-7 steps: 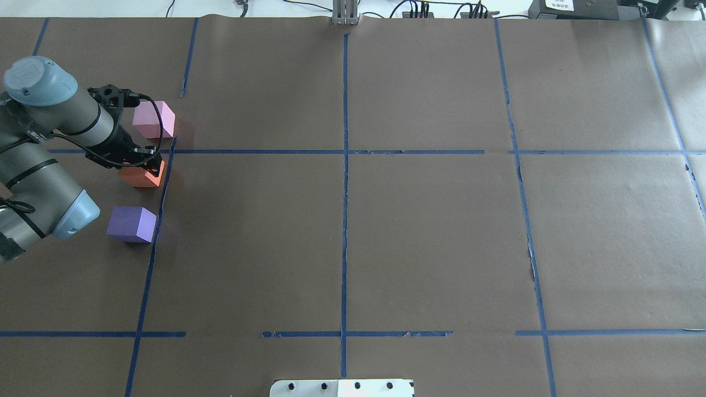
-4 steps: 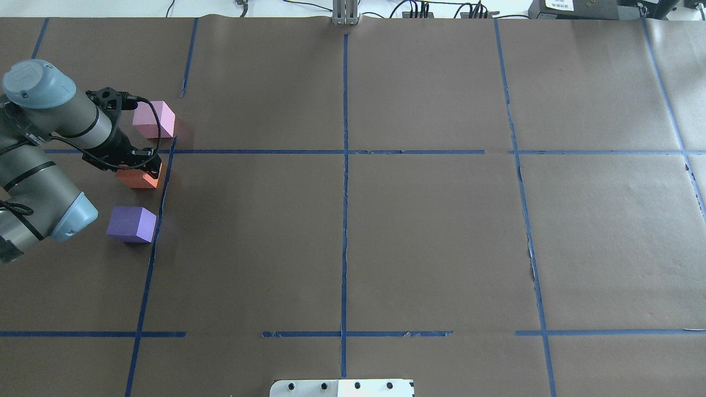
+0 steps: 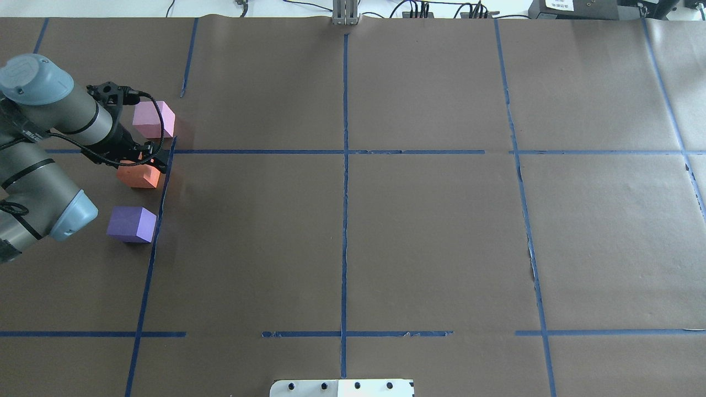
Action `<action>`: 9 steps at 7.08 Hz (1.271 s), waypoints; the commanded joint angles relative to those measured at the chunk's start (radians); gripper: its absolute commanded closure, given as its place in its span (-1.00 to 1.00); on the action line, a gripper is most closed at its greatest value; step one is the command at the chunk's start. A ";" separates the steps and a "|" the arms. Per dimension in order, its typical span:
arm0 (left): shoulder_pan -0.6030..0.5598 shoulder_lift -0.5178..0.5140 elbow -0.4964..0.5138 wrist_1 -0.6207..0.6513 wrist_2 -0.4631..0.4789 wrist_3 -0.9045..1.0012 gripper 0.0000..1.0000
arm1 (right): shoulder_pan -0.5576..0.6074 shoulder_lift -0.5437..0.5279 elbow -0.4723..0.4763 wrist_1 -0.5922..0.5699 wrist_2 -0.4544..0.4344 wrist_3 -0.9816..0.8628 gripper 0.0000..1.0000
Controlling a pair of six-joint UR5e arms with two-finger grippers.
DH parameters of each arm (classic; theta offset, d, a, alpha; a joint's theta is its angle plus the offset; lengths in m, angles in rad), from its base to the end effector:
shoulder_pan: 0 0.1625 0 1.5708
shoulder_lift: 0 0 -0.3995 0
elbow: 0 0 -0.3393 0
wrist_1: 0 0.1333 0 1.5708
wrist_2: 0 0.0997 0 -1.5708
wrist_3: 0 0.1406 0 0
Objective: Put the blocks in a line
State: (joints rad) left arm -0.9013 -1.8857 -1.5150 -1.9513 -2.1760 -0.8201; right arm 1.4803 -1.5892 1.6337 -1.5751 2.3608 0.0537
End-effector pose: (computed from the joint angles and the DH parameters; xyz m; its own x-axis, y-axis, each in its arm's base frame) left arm 0.3310 -0.5041 0.4887 0.6602 0.0698 -0.7478 -0.0222 0.9971 0.0734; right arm -0.0060 -0.4364 0.6417 0.7022 -0.0385 0.7109 0.0527 0.9986 0.0020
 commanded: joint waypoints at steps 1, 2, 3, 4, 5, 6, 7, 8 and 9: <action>-0.089 0.087 -0.191 0.030 -0.001 0.013 -0.99 | 0.000 0.000 0.000 0.000 0.002 0.000 -1.00; -0.152 0.106 -0.265 0.088 0.001 0.022 -0.99 | 0.000 0.000 0.000 0.000 0.000 0.000 -1.00; -0.210 0.112 -0.281 0.127 -0.002 0.098 -0.99 | 0.000 0.000 0.000 0.001 0.000 0.000 -1.00; -0.285 0.120 -0.296 0.165 -0.013 0.146 -0.99 | 0.000 0.000 0.000 0.001 0.000 0.000 -1.00; -0.363 0.163 -0.301 0.179 -0.025 0.261 -0.99 | 0.000 0.000 0.000 0.001 0.000 0.000 -1.00; -0.413 0.231 -0.278 0.175 -0.033 0.490 -0.99 | 0.000 0.000 0.000 0.000 0.000 0.000 -1.00; -0.539 0.243 -0.184 0.181 -0.071 0.723 -0.98 | 0.000 0.000 0.000 0.000 0.000 0.000 -1.00; -0.656 0.243 -0.081 0.184 -0.115 0.849 -0.98 | 0.000 0.000 0.000 0.001 0.000 0.000 -1.00; -0.736 0.244 -0.012 0.216 -0.140 0.899 -0.98 | 0.000 0.000 0.000 0.000 0.000 0.000 -1.00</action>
State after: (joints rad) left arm -1.5223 -1.6466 -1.6238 -1.7614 -2.2783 -0.0340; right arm 1.4803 -1.5892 1.6337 -1.5746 2.3608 0.0537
